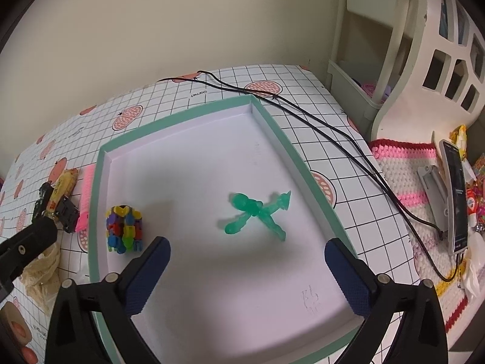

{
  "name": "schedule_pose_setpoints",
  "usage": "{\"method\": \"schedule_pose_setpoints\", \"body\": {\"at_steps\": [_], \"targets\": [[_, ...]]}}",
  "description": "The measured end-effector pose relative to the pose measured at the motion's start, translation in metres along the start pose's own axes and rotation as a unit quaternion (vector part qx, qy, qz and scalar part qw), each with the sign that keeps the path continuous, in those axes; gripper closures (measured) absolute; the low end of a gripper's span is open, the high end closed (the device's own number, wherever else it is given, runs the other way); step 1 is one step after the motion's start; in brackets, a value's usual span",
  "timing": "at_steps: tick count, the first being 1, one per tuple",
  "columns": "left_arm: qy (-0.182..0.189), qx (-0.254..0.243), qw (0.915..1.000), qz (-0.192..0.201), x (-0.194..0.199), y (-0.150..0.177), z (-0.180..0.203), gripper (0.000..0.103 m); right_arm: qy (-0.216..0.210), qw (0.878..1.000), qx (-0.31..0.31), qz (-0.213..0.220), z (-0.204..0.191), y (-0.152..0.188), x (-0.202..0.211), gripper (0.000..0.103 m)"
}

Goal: Organize objects
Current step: 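Grasp the clear cotton swab pack with the right tool while left approaches lace cloth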

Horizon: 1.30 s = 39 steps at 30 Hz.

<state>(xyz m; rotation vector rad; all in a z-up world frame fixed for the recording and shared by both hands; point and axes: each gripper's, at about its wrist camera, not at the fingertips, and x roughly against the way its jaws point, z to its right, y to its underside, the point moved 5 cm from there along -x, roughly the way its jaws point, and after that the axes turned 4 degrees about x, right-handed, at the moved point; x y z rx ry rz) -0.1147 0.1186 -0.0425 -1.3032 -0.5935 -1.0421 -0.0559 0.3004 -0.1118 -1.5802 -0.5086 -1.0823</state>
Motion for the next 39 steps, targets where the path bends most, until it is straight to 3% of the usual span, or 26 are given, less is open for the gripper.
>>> {"method": "schedule_pose_setpoints", "body": {"at_steps": [13, 18, 24, 31, 39], "targets": [[-0.009, 0.025, 0.9996, 0.011, 0.025, -0.004, -0.037, 0.012, -0.050, 0.998, 0.036, -0.008, -0.043, 0.010, 0.009, 0.000], [0.007, 0.060, 0.9982, 0.003, 0.026, -0.006, -0.064, 0.012, -0.070, 0.996, 0.052, -0.008, -0.064, 0.011, 0.012, 0.000], [-0.014, 0.100, 0.9949, 0.002, 0.028, -0.011, -0.105, 0.012, -0.113, 0.991, 0.077, -0.003, -0.100, 0.011, 0.020, 0.000], [-0.033, 0.134, 0.9895, -0.041, 0.029, -0.008, -0.144, 0.012, -0.156, 0.978, 0.141, 0.005, -0.145, 0.019, 0.040, 0.000], [-0.030, 0.156, 0.9847, -0.070, 0.025, -0.003, -0.161, 0.012, -0.193, 0.966, 0.166, -0.035, -0.175, 0.039, 0.042, 0.000]]}}
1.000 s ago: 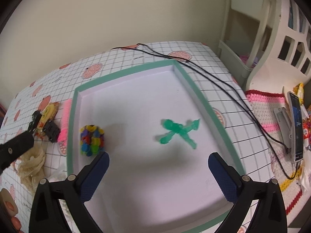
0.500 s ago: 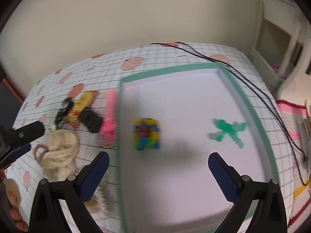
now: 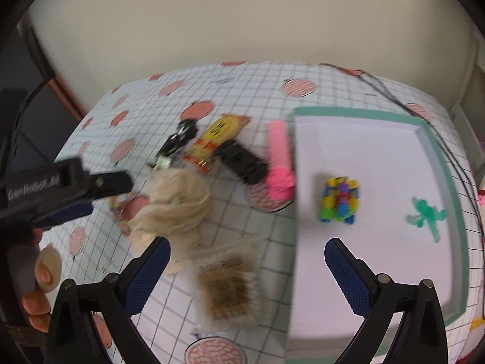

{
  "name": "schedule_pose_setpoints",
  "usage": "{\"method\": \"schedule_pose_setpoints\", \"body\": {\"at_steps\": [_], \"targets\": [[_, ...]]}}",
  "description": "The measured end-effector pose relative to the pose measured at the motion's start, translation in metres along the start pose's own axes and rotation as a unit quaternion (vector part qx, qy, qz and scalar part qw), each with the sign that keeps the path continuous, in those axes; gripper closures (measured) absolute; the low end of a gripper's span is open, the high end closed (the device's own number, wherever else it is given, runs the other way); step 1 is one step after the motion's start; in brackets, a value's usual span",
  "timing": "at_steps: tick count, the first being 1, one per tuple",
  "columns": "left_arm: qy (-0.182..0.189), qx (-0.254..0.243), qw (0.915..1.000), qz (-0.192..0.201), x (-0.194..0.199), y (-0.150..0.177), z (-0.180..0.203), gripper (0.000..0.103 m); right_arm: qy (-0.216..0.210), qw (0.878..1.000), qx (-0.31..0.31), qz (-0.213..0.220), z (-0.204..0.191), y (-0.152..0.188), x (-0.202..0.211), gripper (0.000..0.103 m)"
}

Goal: Organize objects
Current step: 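Grasp the clear cotton swab pack with the right tool while left approaches lace cloth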

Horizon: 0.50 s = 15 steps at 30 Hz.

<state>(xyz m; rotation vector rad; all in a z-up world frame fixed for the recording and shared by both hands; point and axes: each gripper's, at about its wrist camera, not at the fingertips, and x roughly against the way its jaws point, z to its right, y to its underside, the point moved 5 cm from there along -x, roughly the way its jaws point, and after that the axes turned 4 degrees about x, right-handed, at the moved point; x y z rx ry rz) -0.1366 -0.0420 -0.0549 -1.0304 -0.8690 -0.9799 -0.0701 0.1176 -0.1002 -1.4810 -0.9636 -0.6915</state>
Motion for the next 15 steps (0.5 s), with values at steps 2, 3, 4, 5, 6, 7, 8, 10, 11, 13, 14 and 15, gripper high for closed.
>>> {"method": "schedule_pose_setpoints", "body": {"at_steps": [2, 3, 4, 5, 6, 7, 8, 10, 11, 13, 14, 15], "targets": [[0.004, 0.007, 1.0000, -0.004, 0.000, -0.001, -0.003, 0.012, -0.005, 1.000, 0.006, -0.008, -0.007, 0.003, -0.003, 0.000], [0.006, 0.011, 0.9999, -0.003, 0.000, -0.003, -0.006, 0.012, -0.006, 1.000, 0.010, -0.011, -0.010, 0.004, -0.005, 0.000], [0.006, 0.015, 0.9999, -0.003, 0.001, -0.005, -0.008, 0.012, -0.006, 1.000, 0.013, -0.014, -0.012, 0.005, -0.006, 0.000], [0.007, 0.020, 0.9998, -0.002, 0.002, -0.006, -0.011, 0.012, -0.007, 1.000, 0.014, -0.017, -0.014, 0.007, -0.007, 0.000], [0.007, 0.027, 0.9996, 0.000, 0.003, -0.008, -0.014, 0.012, -0.007, 1.000, 0.017, -0.021, -0.015, 0.008, -0.009, 0.000], [0.005, 0.033, 0.9994, 0.003, 0.003, -0.010, -0.018, 0.012, -0.008, 1.000, 0.019, -0.023, -0.017, 0.009, -0.010, 0.000], [0.003, 0.037, 0.9993, 0.005, 0.003, -0.011, -0.021, 0.012, -0.009, 0.999, 0.021, -0.025, -0.017, 0.009, -0.011, 0.000], [0.000, 0.038, 0.9993, 0.004, 0.001, -0.011, -0.023, 0.012, -0.010, 0.999, 0.024, -0.030, -0.018, 0.011, -0.014, 0.000], [0.001, 0.036, 0.9993, 0.001, -0.002, -0.011, -0.023, 0.012, -0.010, 0.999, 0.023, -0.032, -0.017, 0.011, -0.014, 0.000], [0.010, 0.033, 0.9994, -0.011, -0.008, -0.008, -0.018, 0.012, -0.011, 0.999, 0.022, -0.039, -0.016, 0.013, -0.017, 0.000], [0.013, 0.030, 0.9993, -0.016, -0.011, -0.006, -0.016, 0.012, -0.010, 0.999, 0.024, -0.044, -0.016, 0.014, -0.018, 0.000], [0.021, 0.026, 0.9991, -0.024, -0.014, -0.004, -0.013, 0.012, -0.009, 0.998, 0.027, -0.048, -0.017, 0.015, -0.020, 0.000]]}}
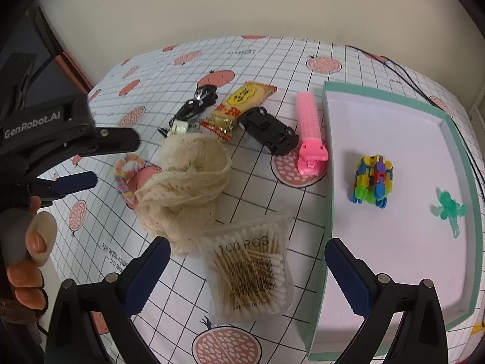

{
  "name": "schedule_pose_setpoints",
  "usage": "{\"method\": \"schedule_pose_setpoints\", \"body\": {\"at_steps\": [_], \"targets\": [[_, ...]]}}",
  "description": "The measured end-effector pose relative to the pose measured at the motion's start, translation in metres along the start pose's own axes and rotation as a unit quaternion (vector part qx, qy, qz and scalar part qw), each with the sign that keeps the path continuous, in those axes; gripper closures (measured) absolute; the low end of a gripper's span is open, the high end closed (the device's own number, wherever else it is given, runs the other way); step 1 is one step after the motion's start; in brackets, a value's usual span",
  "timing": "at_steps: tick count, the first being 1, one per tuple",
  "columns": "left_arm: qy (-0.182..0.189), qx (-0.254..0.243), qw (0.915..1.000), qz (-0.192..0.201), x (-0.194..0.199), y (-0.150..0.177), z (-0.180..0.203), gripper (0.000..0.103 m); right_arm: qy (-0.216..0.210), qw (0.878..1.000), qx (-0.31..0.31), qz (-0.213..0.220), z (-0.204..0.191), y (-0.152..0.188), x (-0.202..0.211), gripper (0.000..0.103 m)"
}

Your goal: Organize objects

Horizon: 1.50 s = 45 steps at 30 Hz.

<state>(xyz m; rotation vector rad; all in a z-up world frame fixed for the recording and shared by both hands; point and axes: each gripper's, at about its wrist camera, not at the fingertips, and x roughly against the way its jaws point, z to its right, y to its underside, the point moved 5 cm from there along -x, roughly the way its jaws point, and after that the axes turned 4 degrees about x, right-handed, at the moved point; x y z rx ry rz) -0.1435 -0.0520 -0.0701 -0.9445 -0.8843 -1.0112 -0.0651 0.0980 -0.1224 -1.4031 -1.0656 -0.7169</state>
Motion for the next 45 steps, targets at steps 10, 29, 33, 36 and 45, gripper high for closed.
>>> {"method": "schedule_pose_setpoints", "body": {"at_steps": [10, 29, 33, 36, 45], "targets": [[-0.004, -0.043, 0.9984, -0.036, -0.033, 0.016, 0.013, 0.012, 0.006, 1.000, 0.017, -0.023, -0.004, 0.007, -0.009, 0.003], [-0.037, -0.119, 0.9918, -0.028, -0.041, 0.032, 0.032, 0.042, 0.022, 0.996, 0.048, -0.069, -0.006, 0.021, -0.023, 0.042], [-0.049, -0.112, 0.9924, -0.020, -0.040, 0.031, 0.035, 0.052, 0.021, 0.996, 0.047, -0.070, -0.004, 0.022, -0.022, 0.051], [-0.050, -0.111, 0.9924, -0.019, -0.039, 0.030, 0.035, 0.059, 0.016, 0.996, 0.043, -0.070, -0.001, 0.023, -0.022, 0.054], [-0.045, -0.102, 0.9937, -0.005, -0.028, 0.032, 0.038, 0.087, 0.004, 0.997, 0.037, -0.063, 0.005, 0.023, -0.015, 0.060]]}}
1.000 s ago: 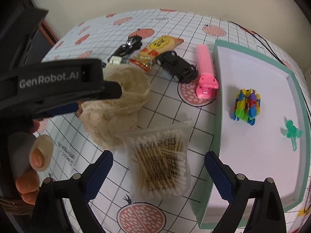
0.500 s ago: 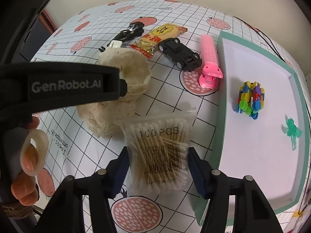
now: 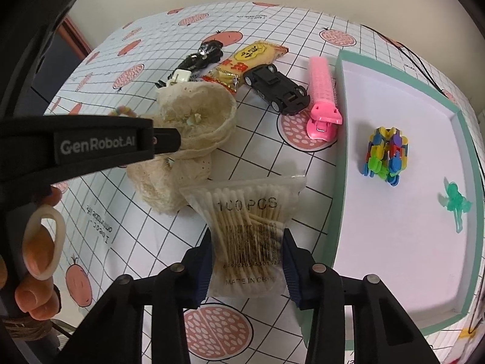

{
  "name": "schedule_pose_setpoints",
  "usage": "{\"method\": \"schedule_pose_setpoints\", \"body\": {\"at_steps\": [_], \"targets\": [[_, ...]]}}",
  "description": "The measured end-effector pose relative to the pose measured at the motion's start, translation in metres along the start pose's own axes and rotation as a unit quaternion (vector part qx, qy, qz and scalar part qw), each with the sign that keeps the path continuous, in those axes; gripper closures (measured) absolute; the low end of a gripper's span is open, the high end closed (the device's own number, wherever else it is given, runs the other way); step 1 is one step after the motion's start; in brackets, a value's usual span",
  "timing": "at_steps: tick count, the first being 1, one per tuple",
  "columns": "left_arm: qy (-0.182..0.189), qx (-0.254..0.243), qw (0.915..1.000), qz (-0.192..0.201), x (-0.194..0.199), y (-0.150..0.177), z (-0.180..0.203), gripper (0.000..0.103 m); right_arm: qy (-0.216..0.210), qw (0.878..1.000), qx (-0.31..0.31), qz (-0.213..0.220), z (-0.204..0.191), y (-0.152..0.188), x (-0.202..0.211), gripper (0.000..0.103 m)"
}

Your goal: Organize objects

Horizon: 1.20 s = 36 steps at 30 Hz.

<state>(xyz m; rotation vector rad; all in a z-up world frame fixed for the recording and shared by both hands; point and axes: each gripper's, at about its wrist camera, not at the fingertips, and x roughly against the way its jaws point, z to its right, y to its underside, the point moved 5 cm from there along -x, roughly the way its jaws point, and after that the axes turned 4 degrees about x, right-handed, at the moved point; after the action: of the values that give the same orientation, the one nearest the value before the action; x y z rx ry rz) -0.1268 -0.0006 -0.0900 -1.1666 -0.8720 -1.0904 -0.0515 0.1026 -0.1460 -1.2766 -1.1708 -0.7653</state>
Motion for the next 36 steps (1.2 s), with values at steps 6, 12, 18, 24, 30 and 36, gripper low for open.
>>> {"method": "schedule_pose_setpoints", "body": {"at_steps": [6, 12, 18, 24, 30, 36], "targets": [[0.007, -0.004, 0.9998, 0.017, 0.012, -0.003, 0.010, 0.090, -0.013, 1.000, -0.005, 0.017, 0.004, 0.003, 0.010, 0.060], [0.018, -0.010, 0.9992, 0.035, 0.028, -0.003, 0.015, 0.092, -0.024, 0.999, -0.009, 0.039, 0.007, 0.002, 0.026, 0.060], [0.033, -0.019, 0.9962, 0.079, 0.050, -0.010, 0.023, 0.094, -0.028, 0.997, -0.010, 0.073, 0.002, -0.003, 0.049, 0.060], [0.051, -0.027, 0.9901, 0.128, 0.083, -0.002, 0.032, 0.094, -0.003, 0.992, -0.054, 0.116, 0.042, 0.016, 0.088, 0.060], [0.067, -0.058, 0.9841, 0.154, 0.108, 0.022, 0.054, 0.094, 0.031, 0.981, -0.130, 0.139, 0.090, 0.045, 0.113, 0.060], [0.064, -0.055, 0.9856, 0.147, 0.106, 0.032, 0.050, 0.094, 0.047, 0.974, -0.165, 0.146, 0.111, 0.065, 0.122, 0.060]]}}
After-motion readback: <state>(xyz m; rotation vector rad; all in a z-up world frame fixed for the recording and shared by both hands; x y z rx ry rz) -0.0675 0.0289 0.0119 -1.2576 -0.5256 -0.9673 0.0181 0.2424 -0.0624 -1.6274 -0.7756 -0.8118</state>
